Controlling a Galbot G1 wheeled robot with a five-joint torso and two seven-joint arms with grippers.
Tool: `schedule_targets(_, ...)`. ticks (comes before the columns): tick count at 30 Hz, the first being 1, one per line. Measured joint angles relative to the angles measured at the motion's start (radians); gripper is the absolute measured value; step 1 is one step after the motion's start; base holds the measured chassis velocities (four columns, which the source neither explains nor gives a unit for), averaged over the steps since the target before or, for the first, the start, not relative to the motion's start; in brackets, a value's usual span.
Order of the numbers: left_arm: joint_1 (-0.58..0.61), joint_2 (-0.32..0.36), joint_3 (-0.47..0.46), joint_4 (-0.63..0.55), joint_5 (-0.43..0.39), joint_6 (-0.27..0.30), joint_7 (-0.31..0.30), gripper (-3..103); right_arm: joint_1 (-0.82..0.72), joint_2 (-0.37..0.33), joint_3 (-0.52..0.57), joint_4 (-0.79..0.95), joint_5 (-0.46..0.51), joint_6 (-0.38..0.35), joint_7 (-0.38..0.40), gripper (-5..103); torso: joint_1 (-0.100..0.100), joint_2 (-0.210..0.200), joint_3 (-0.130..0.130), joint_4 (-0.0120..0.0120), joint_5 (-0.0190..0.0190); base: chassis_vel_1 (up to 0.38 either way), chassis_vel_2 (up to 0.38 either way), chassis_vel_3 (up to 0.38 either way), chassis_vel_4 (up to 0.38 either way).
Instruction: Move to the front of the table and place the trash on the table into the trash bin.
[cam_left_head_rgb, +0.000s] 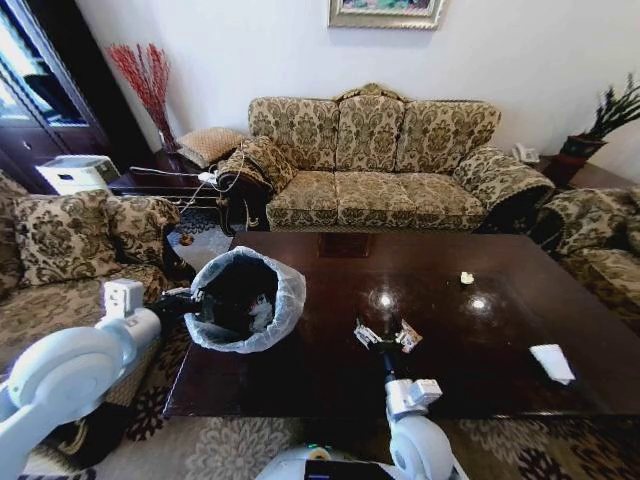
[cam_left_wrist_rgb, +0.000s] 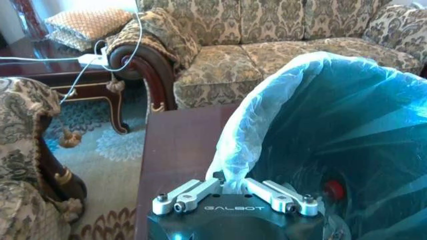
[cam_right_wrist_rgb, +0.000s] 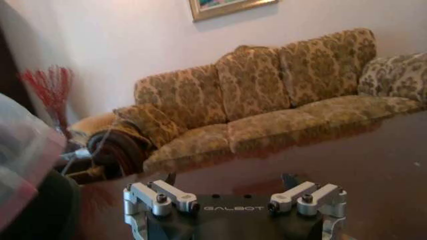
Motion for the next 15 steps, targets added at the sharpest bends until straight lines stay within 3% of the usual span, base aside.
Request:
schedule_targets(9,0.005,-0.031,0.012,-0.016,0.028,-0.004,0.013,0,0.037,0.006,0.005,-0.118,-0.011,0.031,0.024,100,0.000,0.000,0.000,-0.0001,0.0003,-0.164,-0.183,0.200,0.170)
schedule_targets(15,0.012,-0.043,0.013,-0.026,0.032,-0.004,0.016,0,0.106,0.017,0.004,-0.258,-0.018,0.013,0.073,100,0.000,0.000,0.000,-0.0004,0.0010,-0.128,-0.135,0.099,0.121)
